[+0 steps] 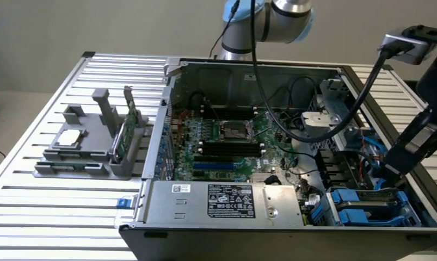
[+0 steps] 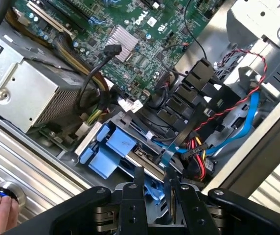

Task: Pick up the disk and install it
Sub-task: 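Insert the first disk wire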

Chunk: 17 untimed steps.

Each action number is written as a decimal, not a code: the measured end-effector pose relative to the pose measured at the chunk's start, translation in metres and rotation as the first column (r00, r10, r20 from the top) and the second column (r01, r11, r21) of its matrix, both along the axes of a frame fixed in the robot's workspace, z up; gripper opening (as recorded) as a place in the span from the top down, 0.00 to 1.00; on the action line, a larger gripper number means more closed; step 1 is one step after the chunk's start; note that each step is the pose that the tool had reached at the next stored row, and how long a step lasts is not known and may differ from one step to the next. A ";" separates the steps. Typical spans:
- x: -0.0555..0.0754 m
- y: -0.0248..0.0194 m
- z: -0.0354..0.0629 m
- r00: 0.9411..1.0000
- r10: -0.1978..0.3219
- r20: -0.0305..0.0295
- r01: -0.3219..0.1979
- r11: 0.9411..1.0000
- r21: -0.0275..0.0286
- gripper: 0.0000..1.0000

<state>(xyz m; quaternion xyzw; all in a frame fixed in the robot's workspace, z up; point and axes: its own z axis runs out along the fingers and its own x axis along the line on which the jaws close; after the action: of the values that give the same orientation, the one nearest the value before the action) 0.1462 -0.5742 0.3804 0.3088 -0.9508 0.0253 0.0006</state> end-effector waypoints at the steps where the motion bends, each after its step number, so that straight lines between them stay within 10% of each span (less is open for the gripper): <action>1: 0.000 0.0001 0.0000 1.000 -0.012 0.003 0.012 1.000 0.000 0.69; 17: 0.000 0.0007 0.0000 0.976 -0.215 0.038 0.215 0.977 0.004 0.69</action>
<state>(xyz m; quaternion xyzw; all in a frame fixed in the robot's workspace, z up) 0.1463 -0.5735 0.3804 0.2039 -0.9784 0.0312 -0.0146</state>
